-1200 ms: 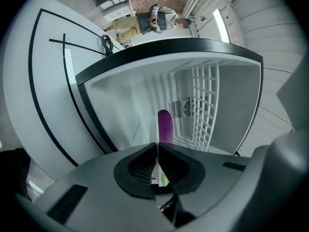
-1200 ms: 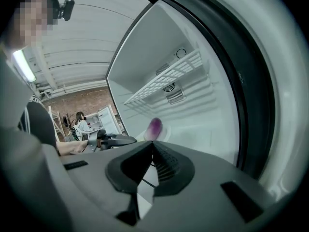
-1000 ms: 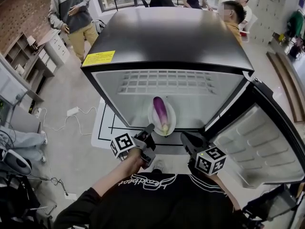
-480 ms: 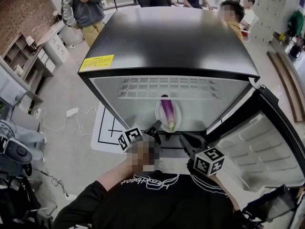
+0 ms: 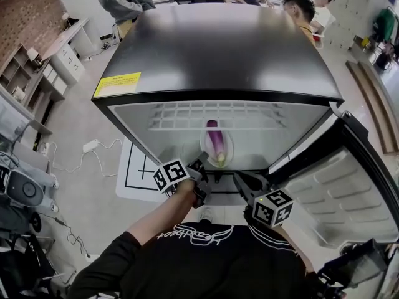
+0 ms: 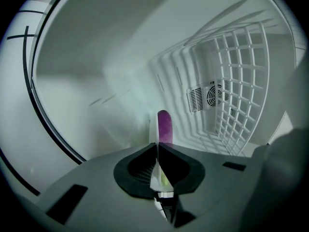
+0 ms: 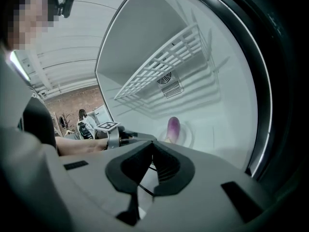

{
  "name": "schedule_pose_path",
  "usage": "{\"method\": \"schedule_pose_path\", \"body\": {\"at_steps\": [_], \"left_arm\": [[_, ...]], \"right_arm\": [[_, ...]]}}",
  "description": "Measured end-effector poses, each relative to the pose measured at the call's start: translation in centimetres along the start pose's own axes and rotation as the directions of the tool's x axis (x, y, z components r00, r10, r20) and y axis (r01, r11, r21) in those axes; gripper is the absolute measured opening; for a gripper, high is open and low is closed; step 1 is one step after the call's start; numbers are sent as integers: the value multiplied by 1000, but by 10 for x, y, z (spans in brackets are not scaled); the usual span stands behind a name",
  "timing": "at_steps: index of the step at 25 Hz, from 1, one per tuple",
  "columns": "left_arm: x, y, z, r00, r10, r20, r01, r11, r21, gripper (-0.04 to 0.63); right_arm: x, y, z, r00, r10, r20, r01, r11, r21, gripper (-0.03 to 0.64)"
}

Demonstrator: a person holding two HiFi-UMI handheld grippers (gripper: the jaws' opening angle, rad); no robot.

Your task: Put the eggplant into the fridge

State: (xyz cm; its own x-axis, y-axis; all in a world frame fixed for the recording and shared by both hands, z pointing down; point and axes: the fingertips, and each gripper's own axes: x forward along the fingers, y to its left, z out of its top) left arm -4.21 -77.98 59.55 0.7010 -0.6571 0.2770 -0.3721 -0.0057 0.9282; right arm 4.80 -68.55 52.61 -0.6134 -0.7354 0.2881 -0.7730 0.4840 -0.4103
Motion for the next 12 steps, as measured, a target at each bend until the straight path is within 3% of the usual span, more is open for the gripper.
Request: {"method": "schedule_pose_path", "body": {"at_steps": [12], "left_arm": [[9,13,12,998,69,1,-69,997,19,23]], "right_arm": [[9,-4,4,1000,-3,-11,3,1000,6,8]]}}
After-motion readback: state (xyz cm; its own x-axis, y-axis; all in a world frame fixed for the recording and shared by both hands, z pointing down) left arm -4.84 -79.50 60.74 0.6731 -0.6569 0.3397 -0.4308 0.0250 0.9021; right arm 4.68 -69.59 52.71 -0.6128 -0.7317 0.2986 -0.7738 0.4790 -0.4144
